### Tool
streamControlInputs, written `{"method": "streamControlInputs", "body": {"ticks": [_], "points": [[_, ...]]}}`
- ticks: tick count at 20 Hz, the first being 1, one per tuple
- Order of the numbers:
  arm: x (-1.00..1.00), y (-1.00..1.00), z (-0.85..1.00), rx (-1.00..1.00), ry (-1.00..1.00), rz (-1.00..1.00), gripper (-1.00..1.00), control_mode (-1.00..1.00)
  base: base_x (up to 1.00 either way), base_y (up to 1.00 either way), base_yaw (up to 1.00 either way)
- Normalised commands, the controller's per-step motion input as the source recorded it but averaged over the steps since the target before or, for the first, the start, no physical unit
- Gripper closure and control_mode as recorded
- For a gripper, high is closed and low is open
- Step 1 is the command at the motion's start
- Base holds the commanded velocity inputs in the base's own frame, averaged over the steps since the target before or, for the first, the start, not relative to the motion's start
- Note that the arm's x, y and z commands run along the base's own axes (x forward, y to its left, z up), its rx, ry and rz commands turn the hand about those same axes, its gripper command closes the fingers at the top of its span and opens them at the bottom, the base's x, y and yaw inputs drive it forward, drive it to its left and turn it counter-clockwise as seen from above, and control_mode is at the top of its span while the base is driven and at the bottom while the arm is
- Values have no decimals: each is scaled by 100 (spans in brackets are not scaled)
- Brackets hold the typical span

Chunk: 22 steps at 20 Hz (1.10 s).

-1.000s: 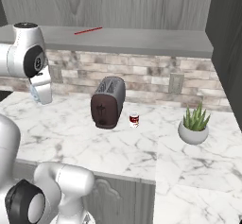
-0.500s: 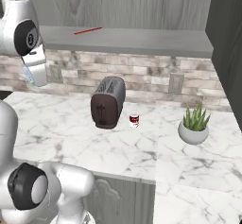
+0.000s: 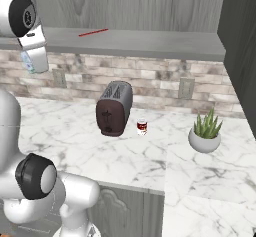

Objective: Pick the yogurt and honey bottle from the counter and place them in the cabinets closest to them.

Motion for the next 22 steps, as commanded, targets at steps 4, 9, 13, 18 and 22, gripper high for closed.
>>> {"method": "streamControlInputs", "body": {"ticks": [4,9,13,18,22], "points": [[-4,1,5,-3,-12,3,100,-100,0,0,0],[-1,1,-13,-8,-11,3,100,-100,0,0,0],[-22,0,-61,-14,-5,10,100,-100,0,0,0],[19,0,1,-8,-17,7,100,-100,0,0,0],[31,0,53,0,-9,1,100,-100,0,0,0]]}}
